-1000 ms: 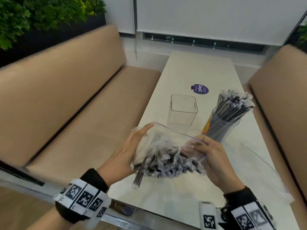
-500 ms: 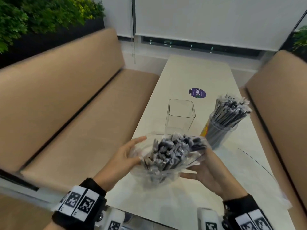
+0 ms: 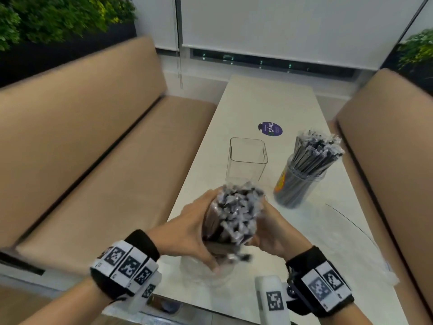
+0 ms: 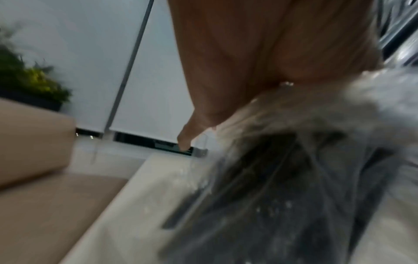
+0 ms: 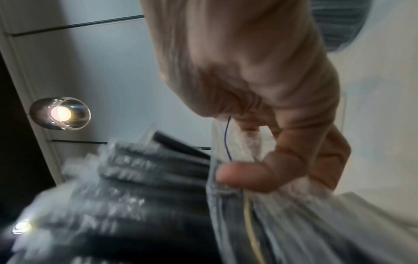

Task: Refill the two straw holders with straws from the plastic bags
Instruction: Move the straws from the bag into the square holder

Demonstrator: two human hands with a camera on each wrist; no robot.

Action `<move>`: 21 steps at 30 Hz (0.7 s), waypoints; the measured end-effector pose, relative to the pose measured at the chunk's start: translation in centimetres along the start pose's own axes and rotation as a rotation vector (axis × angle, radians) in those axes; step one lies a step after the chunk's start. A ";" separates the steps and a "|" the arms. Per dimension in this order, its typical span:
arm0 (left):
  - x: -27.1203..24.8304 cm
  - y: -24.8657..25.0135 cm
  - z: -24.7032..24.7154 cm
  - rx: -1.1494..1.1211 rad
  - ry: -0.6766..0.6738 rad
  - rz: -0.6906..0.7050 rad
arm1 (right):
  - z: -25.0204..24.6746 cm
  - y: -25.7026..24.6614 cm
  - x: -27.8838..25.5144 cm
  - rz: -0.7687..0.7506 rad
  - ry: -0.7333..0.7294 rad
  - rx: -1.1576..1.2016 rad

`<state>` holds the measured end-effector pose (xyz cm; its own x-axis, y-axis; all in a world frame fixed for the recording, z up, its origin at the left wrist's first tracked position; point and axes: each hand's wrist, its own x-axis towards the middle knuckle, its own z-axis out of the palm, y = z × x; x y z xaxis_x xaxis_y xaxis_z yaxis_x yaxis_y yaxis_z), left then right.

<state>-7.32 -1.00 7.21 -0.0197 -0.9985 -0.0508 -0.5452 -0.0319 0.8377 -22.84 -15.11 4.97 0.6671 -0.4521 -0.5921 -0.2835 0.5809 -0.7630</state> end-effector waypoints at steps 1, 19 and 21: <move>0.2 0.1 0.5 -0.066 0.040 -0.012 | -0.1 0.0 0.3 -0.004 0.026 -0.004; 3.3 -1.4 3.1 -0.299 0.693 -0.168 | 2.4 -0.9 -4.3 -0.689 0.026 -0.359; 3.3 -2.3 3.6 -0.404 0.613 -0.223 | 2.2 0.5 -1.8 -0.625 0.106 -0.507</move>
<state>-9.17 -4.04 3.20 0.5876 -0.8086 -0.0298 -0.1310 -0.1315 0.9826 -22.67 -12.49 6.22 0.7439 -0.6680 -0.0191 -0.1741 -0.1662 -0.9706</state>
